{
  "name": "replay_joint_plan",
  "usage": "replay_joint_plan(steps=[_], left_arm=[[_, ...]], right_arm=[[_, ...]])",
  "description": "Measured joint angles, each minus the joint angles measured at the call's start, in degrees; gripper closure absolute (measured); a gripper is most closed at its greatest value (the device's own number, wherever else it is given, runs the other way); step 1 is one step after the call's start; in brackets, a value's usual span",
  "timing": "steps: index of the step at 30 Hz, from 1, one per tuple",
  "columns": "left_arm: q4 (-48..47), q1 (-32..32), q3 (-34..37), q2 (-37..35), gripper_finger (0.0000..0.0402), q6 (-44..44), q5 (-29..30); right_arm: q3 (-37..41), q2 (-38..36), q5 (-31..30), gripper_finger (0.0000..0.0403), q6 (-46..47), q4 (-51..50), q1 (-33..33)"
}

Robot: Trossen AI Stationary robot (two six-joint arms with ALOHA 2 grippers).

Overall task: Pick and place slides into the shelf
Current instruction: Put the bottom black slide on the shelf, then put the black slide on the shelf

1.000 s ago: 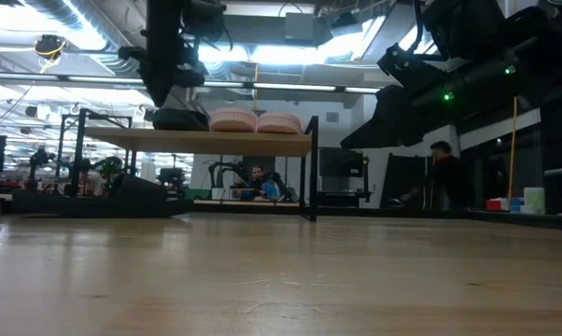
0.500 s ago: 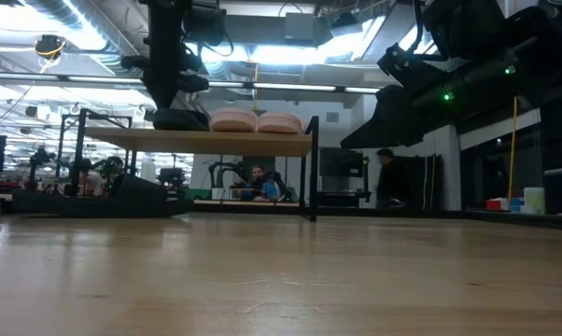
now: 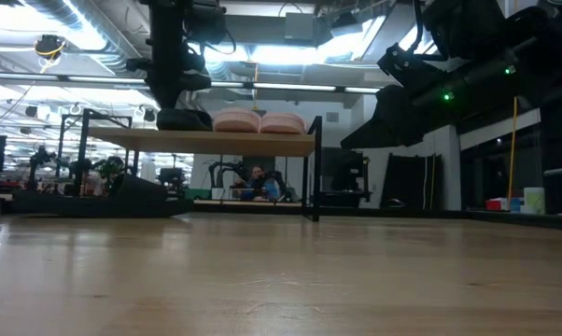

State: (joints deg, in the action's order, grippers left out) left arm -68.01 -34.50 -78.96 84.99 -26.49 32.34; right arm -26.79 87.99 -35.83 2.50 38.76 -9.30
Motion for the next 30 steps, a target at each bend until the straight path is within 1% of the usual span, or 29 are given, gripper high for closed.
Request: replay_joint_plan(steps=[11,15,17,24,30], left_arm=[[0.9,0.0,0.0,-0.2,0.0401,3.3,-0.5],[4.3,0.1,0.1,-1.7,0.0401,5.6,-3.9],[6.0,0.1,0.1,-2.7,0.0401,5.7,-4.3],[5.8,0.1,0.1,-5.8,0.0401,5.6,-5.0],[4.9,0.1,0.0,-6.2,0.0401,5.7,-4.9]], right_arm=[[0.0,0.0,0.0,0.0379,0.0,0.0,0.0],[0.0,0.0,0.0,0.0379,0.0,0.0,0.0],[0.0,0.0,0.0,0.0379,0.0,-0.1,0.0],[0.0,0.0,0.0,0.0379,0.0,-0.4,0.0],[0.0,0.0,0.0,0.0379,0.0,-0.4,0.0]])
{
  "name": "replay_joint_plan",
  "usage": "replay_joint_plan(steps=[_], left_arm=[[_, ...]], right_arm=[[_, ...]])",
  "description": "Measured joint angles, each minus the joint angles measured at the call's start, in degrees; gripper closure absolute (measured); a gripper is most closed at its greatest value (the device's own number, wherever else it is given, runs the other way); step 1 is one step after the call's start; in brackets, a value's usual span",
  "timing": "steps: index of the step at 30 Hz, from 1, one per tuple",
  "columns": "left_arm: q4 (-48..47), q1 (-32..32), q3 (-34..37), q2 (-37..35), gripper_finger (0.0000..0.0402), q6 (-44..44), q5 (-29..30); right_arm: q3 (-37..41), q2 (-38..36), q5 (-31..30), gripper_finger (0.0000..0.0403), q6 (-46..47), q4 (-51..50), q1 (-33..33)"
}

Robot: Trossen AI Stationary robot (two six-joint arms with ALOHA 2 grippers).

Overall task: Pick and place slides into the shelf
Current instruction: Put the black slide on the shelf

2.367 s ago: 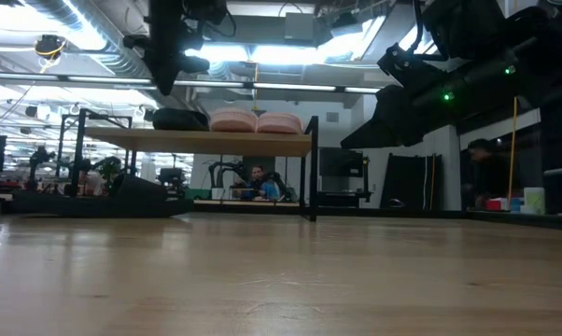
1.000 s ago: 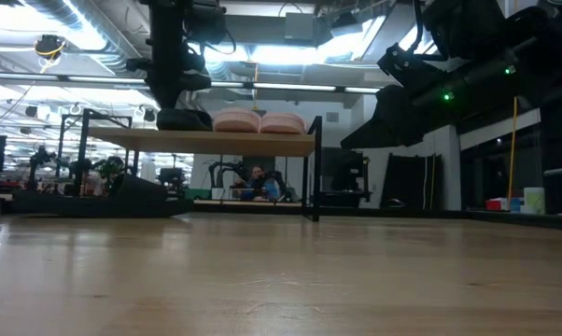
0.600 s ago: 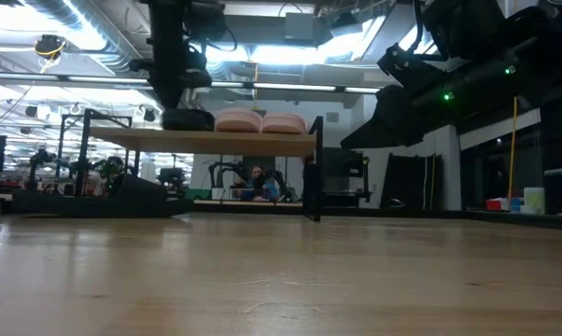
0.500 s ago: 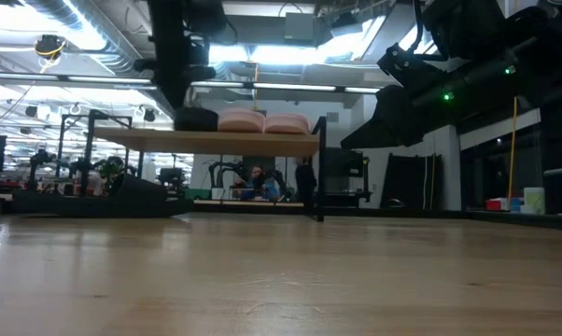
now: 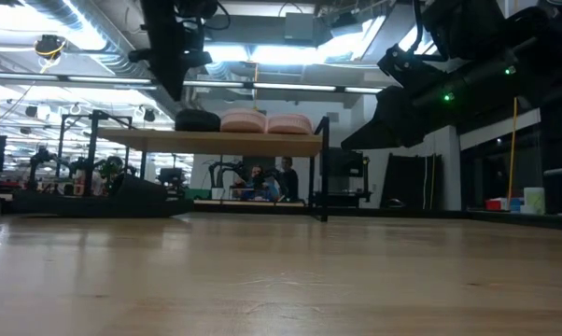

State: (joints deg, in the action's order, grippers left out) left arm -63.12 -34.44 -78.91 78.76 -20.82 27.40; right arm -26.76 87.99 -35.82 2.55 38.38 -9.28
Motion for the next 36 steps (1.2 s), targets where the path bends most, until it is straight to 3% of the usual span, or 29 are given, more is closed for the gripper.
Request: replay_joint_plan(steps=[9,19,24,30,36], left_arm=[[-1.3,2.9,0.0,-0.6,0.0401,4.0,2.9],[-0.8,18.0,0.5,-6.7,0.0401,4.4,11.7],[1.2,27.9,6.6,-10.0,0.0401,0.5,16.7],[6.2,38.3,16.4,-12.9,0.0401,-3.7,17.1],[7.3,46.7,21.5,-13.1,0.0401,-4.7,18.2]], right_arm=[[0.0,0.0,0.0,0.0379,0.0,0.0,0.0],[0.0,0.0,0.0,0.0379,0.0,-1.1,0.0],[0.0,0.0,0.0,0.0379,0.0,-1.1,0.0],[0.0,0.0,0.0,0.0379,0.0,-1.1,0.0],[0.0,0.0,0.0,0.0379,0.0,-1.0,0.0]])
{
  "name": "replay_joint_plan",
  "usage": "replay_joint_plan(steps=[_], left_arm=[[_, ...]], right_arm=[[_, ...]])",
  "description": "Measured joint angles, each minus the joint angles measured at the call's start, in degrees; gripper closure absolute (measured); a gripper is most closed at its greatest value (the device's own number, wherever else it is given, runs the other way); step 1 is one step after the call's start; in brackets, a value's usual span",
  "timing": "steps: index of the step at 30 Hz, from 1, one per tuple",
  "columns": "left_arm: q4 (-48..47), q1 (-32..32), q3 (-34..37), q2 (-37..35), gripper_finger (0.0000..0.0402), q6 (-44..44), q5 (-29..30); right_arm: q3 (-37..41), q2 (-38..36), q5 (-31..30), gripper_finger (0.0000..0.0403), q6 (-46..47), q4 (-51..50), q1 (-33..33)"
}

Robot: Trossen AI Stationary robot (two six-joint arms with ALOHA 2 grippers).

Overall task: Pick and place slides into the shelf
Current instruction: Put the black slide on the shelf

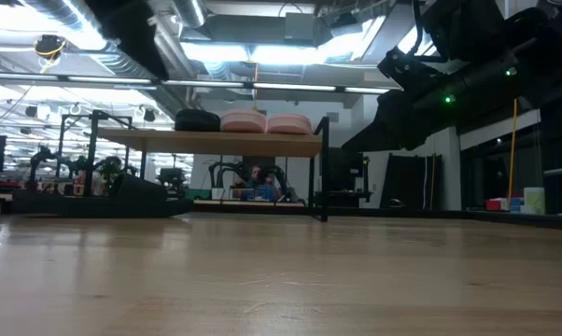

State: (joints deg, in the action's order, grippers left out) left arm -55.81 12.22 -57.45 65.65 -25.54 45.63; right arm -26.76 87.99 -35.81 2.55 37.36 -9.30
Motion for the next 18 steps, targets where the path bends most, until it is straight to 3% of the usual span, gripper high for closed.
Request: replay_joint_plan(steps=[18], left_arm=[[5.6,12.0,16.5,0.1,0.0401,-28.9,1.4]], right_arm=[[0.0,0.0,0.0,0.0379,0.0,0.0,0.0]])
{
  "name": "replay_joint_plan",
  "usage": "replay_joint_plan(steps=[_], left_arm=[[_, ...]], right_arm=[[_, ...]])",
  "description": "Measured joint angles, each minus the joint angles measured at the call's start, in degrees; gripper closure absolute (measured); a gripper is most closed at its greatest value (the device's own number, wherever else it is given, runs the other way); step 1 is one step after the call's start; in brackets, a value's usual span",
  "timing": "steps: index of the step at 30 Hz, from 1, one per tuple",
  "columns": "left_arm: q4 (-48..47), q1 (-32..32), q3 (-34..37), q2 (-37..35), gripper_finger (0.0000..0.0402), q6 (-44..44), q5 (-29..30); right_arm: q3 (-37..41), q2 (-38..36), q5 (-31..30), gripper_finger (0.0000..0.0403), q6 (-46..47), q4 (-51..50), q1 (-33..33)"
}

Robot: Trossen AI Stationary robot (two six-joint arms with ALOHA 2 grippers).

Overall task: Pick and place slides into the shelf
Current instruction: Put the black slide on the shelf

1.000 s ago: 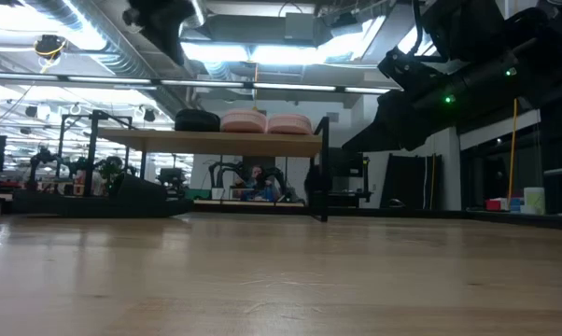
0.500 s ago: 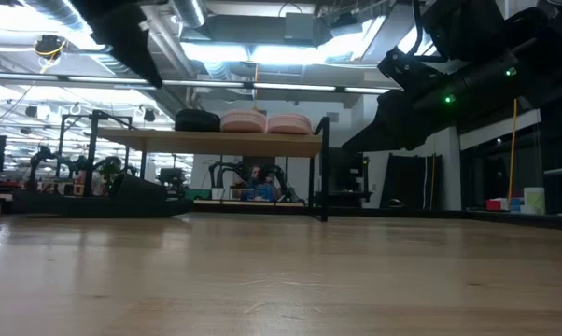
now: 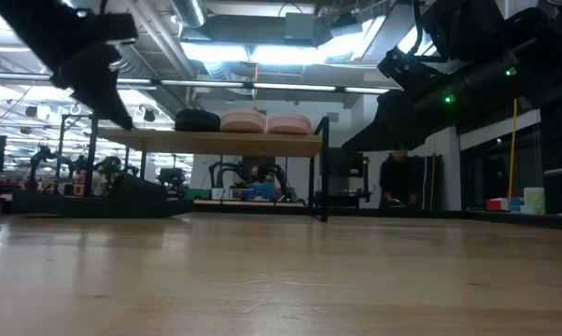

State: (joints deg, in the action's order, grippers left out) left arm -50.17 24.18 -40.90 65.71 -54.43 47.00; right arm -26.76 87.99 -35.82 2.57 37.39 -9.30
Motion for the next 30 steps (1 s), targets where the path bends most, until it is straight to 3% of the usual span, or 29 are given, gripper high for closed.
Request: replay_joint_plan(steps=[6,14,30], left_arm=[[0.1,1.2,2.9,0.0,0.0401,-3.3,0.3],[-0.1,1.2,2.9,0.0,0.0401,11.3,0.9],[-0.2,1.2,2.9,0.0,0.0401,21.1,0.8]], right_arm=[[0.0,0.0,0.0,0.0379,0.0,0.0,0.0],[0.0,0.0,0.0,0.0379,0.0,0.0,0.0],[0.0,0.0,0.0,0.0379,0.0,0.0,0.0]])
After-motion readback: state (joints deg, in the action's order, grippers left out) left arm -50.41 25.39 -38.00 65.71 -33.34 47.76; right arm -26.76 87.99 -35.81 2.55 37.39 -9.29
